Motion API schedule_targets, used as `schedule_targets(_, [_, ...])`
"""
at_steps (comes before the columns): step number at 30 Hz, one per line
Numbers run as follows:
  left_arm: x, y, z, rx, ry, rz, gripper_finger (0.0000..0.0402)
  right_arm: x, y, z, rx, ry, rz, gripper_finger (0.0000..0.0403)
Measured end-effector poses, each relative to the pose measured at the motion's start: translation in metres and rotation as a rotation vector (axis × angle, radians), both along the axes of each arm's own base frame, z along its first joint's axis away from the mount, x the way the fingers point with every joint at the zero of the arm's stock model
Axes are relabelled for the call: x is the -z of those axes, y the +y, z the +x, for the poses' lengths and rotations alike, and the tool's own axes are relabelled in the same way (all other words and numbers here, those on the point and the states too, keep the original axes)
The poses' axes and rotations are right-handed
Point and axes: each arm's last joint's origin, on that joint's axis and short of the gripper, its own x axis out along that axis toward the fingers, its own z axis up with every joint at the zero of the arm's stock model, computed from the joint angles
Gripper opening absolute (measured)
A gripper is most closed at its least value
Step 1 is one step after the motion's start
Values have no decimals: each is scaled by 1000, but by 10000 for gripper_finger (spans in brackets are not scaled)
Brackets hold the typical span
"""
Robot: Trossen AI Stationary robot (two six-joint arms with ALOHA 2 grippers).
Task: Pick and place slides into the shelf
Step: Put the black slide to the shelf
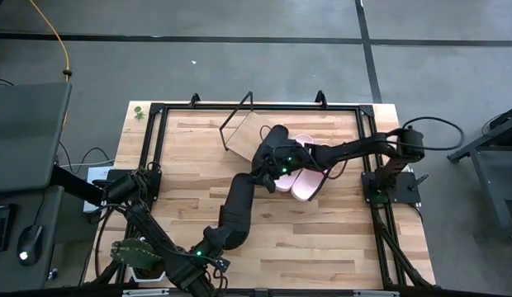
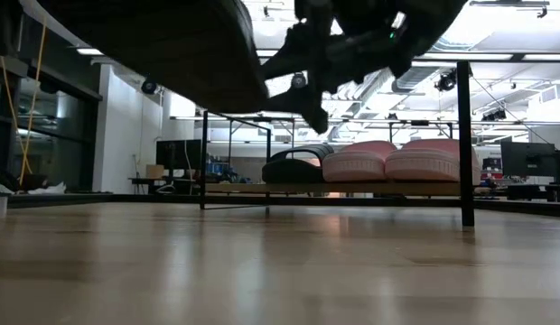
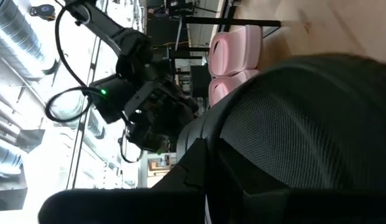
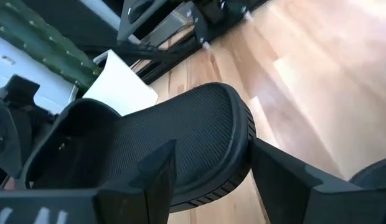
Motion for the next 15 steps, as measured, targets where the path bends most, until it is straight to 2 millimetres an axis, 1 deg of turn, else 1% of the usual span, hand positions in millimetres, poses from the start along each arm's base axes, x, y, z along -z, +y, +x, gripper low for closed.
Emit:
schedule_targets(3, [0, 0, 0, 1, 3, -3, 1, 10, 0, 6, -18, -16, 18, 190])
schedule_targets(7, [0, 0, 0, 0, 7, -6, 1, 14, -1, 8, -22, -16, 20, 190])
schedule_targets(9, [0, -1, 0, 1, 5, -6, 1, 12, -2, 8, -21, -27, 20, 190])
schedule_targets(12, [0, 0, 1, 0, 2, 1, 1, 3, -5, 6, -20, -56, 20, 190])
schedule_targets(15, [0, 0, 1, 1, 0, 11, 1, -6, -13, 0, -18, -53, 9, 190])
